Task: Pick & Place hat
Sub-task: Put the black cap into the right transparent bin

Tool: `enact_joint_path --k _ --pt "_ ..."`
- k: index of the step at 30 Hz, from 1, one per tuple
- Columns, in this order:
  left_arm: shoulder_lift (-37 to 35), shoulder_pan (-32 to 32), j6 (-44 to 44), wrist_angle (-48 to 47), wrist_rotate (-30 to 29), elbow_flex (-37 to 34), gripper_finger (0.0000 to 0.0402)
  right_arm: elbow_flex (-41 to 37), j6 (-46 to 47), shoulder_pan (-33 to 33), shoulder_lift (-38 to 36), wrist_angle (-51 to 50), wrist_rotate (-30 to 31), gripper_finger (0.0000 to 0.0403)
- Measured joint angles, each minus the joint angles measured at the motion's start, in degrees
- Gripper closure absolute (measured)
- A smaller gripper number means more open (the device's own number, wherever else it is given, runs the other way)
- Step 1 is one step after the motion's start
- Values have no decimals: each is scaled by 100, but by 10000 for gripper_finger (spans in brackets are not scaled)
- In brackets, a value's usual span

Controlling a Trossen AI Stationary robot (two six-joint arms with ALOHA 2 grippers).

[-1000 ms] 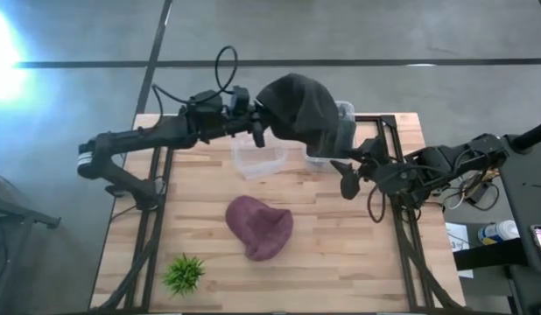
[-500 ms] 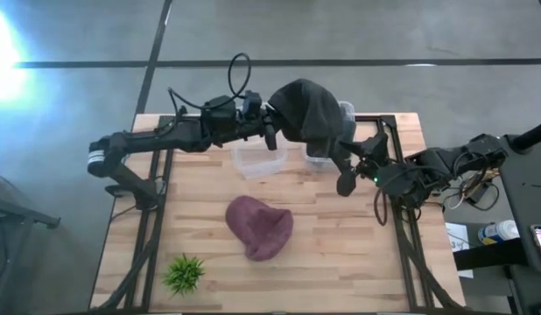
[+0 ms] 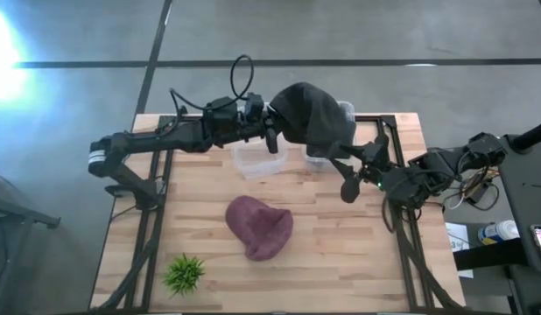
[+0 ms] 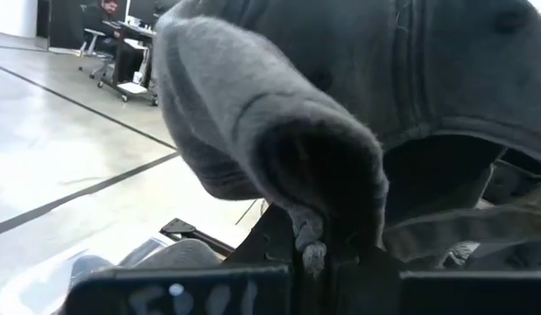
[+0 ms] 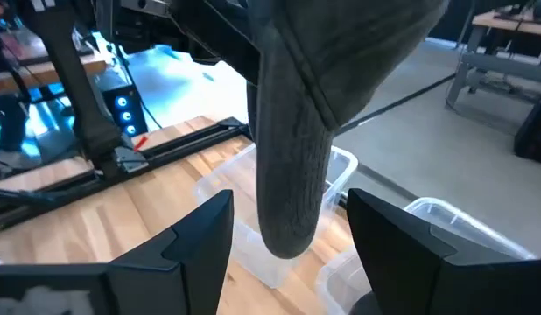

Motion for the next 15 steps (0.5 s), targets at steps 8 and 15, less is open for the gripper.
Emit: enact_joint_path --k 8,15 --pt "8 4 20 -42 -17 0 394 85 -162 25 -44 32 36 183" --pt "123 1 -35 224 -28 0 393 87 -143 -37 132 411 40 183"
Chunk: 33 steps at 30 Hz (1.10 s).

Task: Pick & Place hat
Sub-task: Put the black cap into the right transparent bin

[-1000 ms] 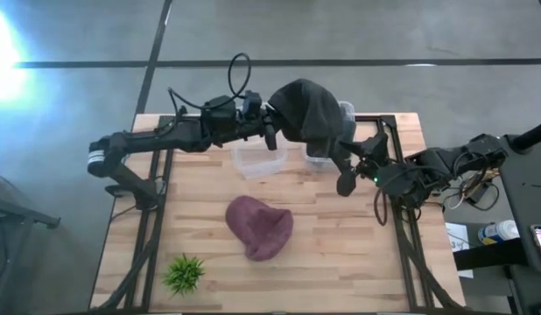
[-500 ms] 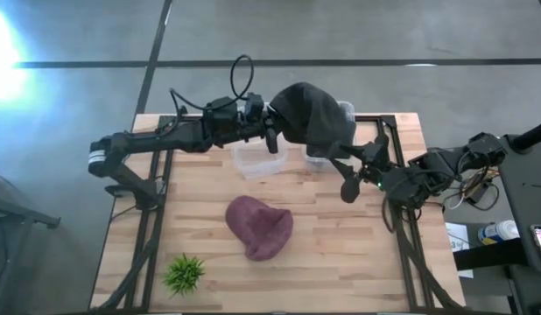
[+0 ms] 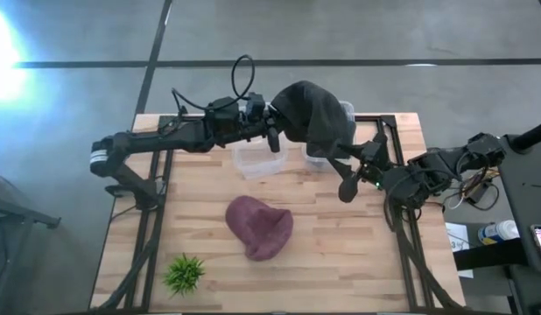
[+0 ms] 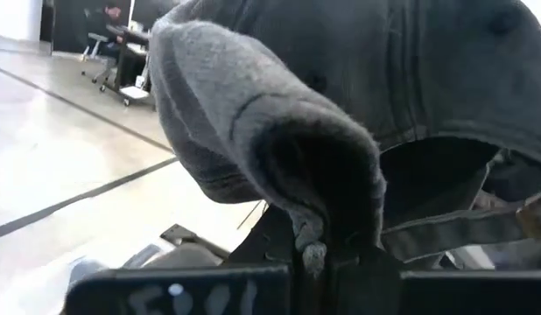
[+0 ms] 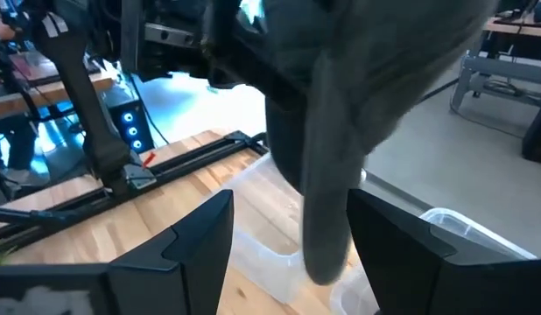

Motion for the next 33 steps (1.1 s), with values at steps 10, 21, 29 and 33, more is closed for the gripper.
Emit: enact_joint_path --k 10,21,29,33 --pt "270 -165 -327 291 48 -2 393 -4 54 -149 159 -30 363 194" --pt "141 -319 -298 386 317 -2 393 -2 150 -254 71 -427 448 269" --pt "122 -388 -399 283 336 -2 386 0 138 -372 37 -450 416 309" --pt "121 -411 -497 229 354 -2 355 0 158 -374 -14 -557 443 377"
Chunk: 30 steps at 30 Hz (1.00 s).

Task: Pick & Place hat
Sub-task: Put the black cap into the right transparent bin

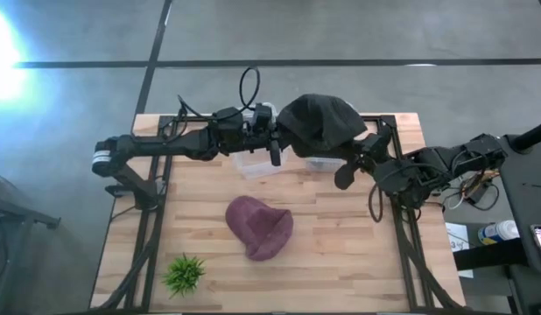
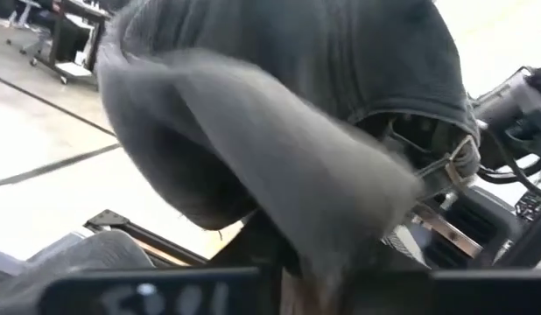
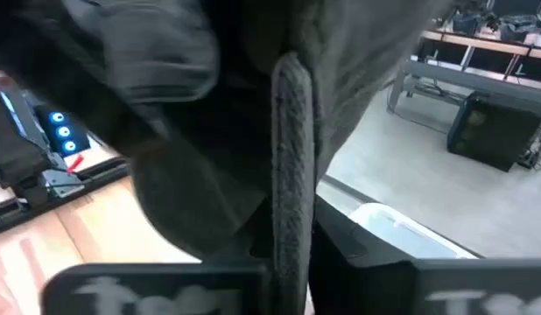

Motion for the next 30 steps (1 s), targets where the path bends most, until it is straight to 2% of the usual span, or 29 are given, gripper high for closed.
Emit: enact_joint_path --k 6,10,13,16,23,26,30 --pt "-3 -36 -224 -324 -213 0 260 -1 670 -31 -44 -902 21 387" --pt "-68 -30 -224 -1303 -260 0 201 1 1729 -204 -102 -2090 178 388" --pt "-76 -106 -384 -2349 -434 0 180 2 2702 -435 -126 -3032 244 389" --pt "-76 -353 -686 -3244 -791 0 176 1 3189 -865 -133 -3488 99 389" --pt "-76 -1437 -1071 -3883 -2255 0 177 -33 2725 -2698 233 -3367 -1156 389" --pt "-79 -1763 -1321 -4060 -2833 0 177 -41 2031 -3417 455 -2818 -1808 389" --pt "-79 -1997 -1832 -4499 -3070 0 177 -46 1232 -4099 838 -1966 -2741 389"
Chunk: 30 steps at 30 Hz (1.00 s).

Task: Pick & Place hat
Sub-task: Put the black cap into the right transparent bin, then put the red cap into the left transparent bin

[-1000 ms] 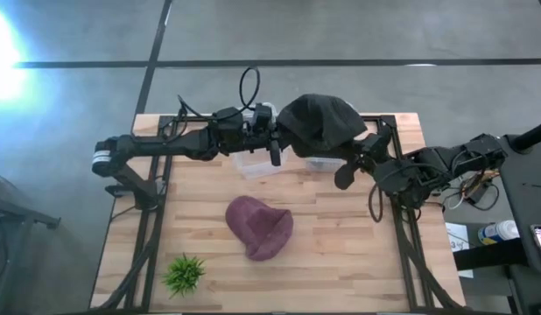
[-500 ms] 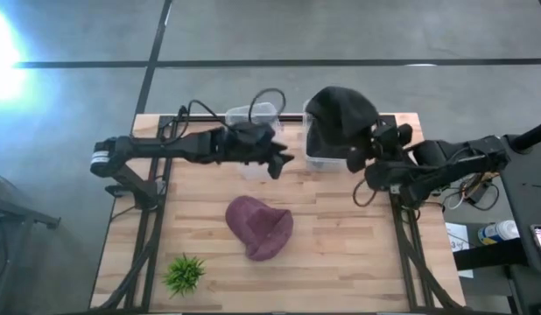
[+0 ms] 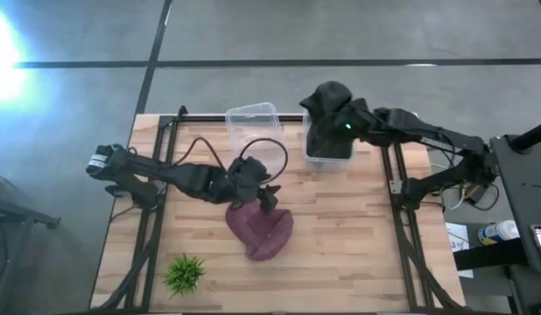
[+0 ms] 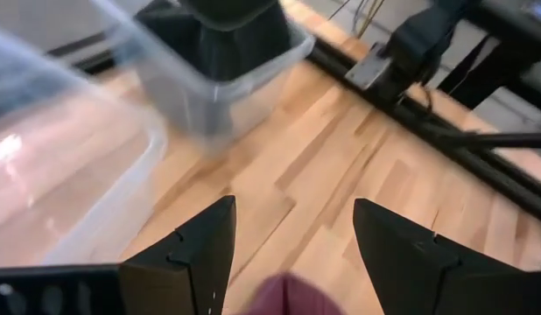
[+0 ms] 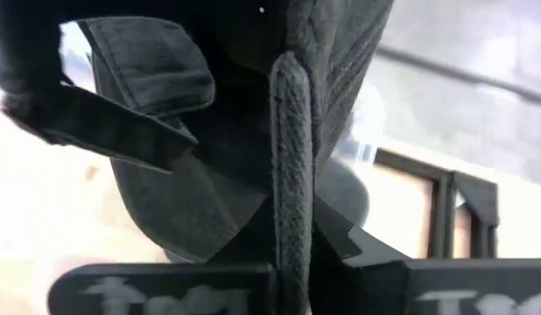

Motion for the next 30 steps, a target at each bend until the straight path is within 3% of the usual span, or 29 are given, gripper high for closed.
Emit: enact_joint_path --k 4,9,13,18,23,27,30 --pt "0 -172 -570 -666 -144 0 177 -27 -58 -476 541 -83 -700 390" --pt "0 -505 -1321 -1709 -553 0 177 -8 -34 -585 1135 -45 -1225 384" --pt "0 -736 -1954 -2622 -594 -1 177 -11 -109 -566 1561 -17 -1770 356" --pt "0 -929 -2372 -3279 -349 -112 177 -9 -343 -480 1879 0 -2026 312" --pt "0 -950 -2415 -3246 263 -507 177 -17 -387 -203 1522 -24 -1944 275" --pt "0 -946 -2791 -3206 462 -1001 177 -15 -485 30 875 -10 -1888 251" --pt "-45 -832 -3118 -3093 956 -1412 177 -15 -544 313 332 55 -1885 235"
